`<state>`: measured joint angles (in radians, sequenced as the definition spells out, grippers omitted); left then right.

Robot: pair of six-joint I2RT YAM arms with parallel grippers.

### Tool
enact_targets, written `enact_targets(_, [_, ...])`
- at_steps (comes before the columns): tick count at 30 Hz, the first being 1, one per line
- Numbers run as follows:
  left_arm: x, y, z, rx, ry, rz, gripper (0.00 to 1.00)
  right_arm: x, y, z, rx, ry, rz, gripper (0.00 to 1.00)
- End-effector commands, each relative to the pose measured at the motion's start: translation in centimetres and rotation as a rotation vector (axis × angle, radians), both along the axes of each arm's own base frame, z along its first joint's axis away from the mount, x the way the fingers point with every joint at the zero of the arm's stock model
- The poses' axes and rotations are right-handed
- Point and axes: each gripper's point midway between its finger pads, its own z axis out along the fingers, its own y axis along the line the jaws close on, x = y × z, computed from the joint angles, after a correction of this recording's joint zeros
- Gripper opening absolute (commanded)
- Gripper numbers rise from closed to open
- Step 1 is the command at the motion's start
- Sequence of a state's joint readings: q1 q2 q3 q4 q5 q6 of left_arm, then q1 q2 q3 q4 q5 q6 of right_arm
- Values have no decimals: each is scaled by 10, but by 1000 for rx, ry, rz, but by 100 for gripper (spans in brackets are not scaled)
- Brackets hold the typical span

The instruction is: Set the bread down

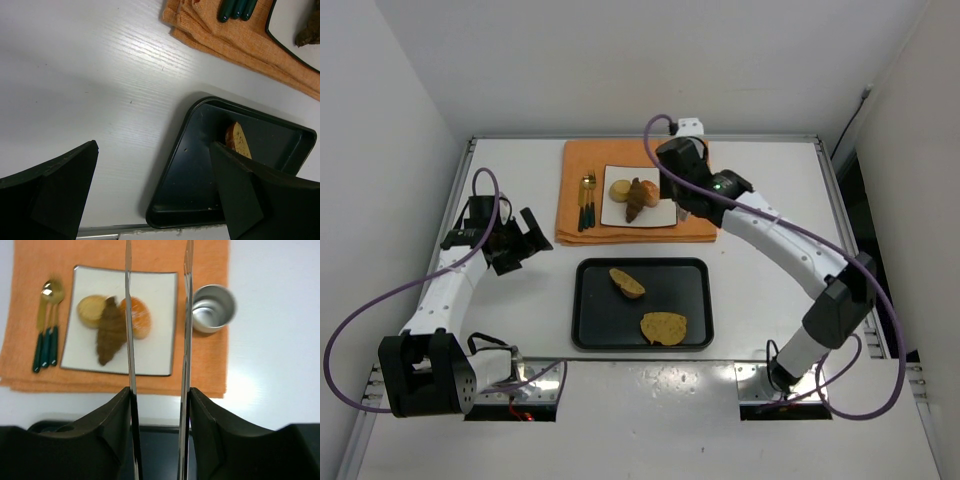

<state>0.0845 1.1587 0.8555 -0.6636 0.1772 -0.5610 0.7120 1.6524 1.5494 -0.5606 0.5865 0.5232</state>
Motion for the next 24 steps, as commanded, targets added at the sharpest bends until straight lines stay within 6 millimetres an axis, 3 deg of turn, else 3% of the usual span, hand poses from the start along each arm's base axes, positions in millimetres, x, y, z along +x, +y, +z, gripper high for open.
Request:
enact_targets(1, [12,1,19,-3,-70,-6,100,8,-55,27,8,-79,-148,48])
enact_targets(2, [12,0,20,-10,-70,-12,100,8,-79,29,5,-92,-201,48])
enact_targets(4, [12,0,22,-9,-80,-12,100,8,-104,26,3,-107,-259,48])
enact_targets(6, [12,-2,23,-16,-80,-17,100,8,-141,32,8,-129,-345,48])
enact_targets(9, [12,-4,21,-25,-72,-23,100,8,-184,22,-3,-133,-450,47])
enact_targets(10, [14,-3,24,-24,-81,-23,100,5,-195,8,-17,-114,-473,47])
enact_targets(12, [14,-3,24,-24,-81,-23,100,8,-222,2,-4,-129,-537,47])
enact_targets(13, [14,-3,24,-24,-81,-23,100,4,-232,-14,-19,-106,-561,47])
enact_targets(15, [14,-3,24,-24,-81,-23,100,12,-253,-24,12,-131,-624,47])
enact_targets(18, [14,-3,24,-24,-81,-23,100,16,-271,-52,23,-130,-663,47])
enact_targets(22, [12,-2,20,-24,-70,-9,100,27,-282,-67,29,-148,-692,47])
enact_targets(24, [12,-2,20,-24,-70,-9,100,34,-288,-85,21,-128,-698,47])
